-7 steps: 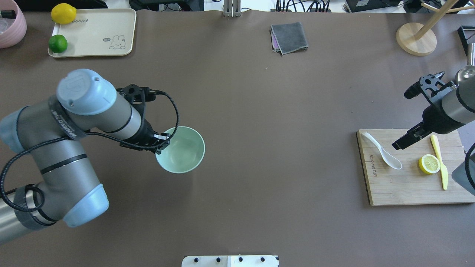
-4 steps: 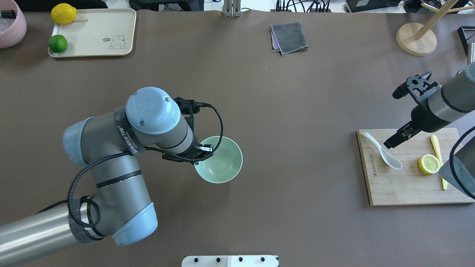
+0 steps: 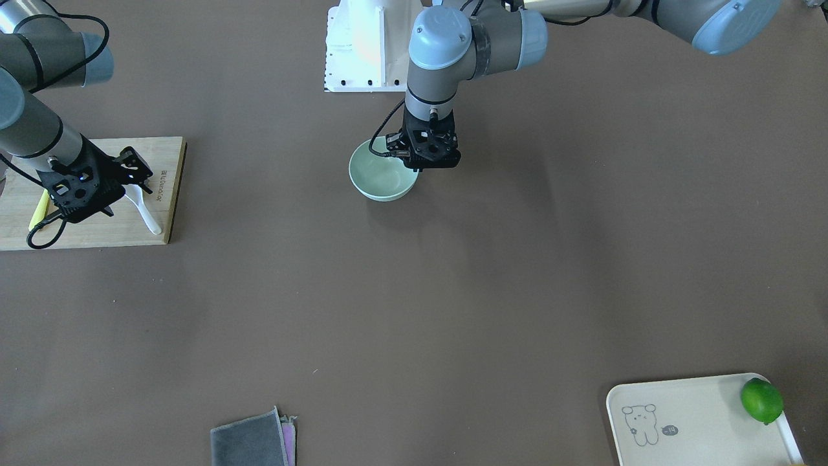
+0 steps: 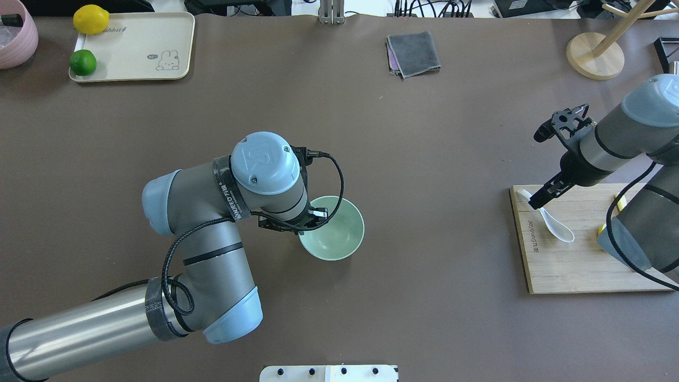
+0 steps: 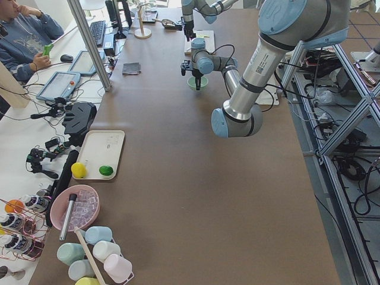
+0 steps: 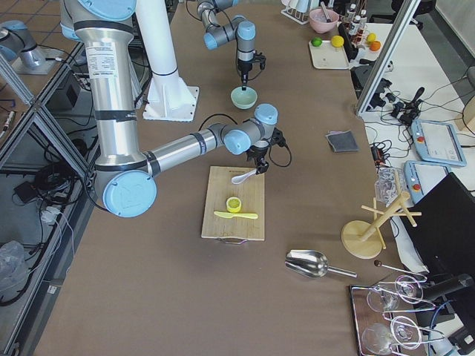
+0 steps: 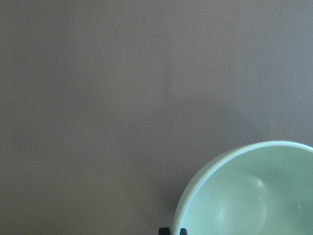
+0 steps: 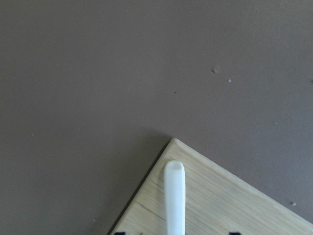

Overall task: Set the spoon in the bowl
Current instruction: 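Grasp white spoon handle with right gripper while left gripper holds bowl rim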

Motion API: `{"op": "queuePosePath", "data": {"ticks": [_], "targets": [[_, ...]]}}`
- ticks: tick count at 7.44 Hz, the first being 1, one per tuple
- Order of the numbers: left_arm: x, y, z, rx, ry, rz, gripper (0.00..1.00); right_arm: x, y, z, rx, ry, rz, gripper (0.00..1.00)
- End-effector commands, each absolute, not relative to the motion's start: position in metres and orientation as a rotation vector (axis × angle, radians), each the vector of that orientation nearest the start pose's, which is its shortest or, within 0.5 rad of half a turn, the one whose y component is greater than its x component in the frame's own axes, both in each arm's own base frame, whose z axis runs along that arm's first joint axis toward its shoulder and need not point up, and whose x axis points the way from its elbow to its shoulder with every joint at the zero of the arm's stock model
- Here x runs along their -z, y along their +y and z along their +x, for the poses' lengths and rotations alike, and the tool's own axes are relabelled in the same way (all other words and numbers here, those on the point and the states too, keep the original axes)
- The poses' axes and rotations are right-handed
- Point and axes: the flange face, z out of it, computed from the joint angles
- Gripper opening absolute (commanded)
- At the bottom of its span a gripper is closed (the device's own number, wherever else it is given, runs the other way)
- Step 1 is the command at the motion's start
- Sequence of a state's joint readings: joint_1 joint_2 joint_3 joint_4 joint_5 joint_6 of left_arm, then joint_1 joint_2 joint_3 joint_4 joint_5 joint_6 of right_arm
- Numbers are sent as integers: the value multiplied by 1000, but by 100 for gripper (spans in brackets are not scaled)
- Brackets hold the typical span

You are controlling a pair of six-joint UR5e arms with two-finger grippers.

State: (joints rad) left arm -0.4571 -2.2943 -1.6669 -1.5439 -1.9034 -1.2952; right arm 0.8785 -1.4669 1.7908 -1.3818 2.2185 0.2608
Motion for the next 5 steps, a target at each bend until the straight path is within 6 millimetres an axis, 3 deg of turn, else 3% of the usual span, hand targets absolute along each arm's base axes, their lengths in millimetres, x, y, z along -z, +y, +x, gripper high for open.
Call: {"op": "queuePosePath", "data": {"ticks": [1, 5], "targets": [[-193, -393, 578, 34, 847, -14, 0, -495, -468, -296, 574, -782, 130, 71], [-192, -392, 582, 30, 858, -11, 0, -497, -463, -303, 581, -782, 116, 65]]}}
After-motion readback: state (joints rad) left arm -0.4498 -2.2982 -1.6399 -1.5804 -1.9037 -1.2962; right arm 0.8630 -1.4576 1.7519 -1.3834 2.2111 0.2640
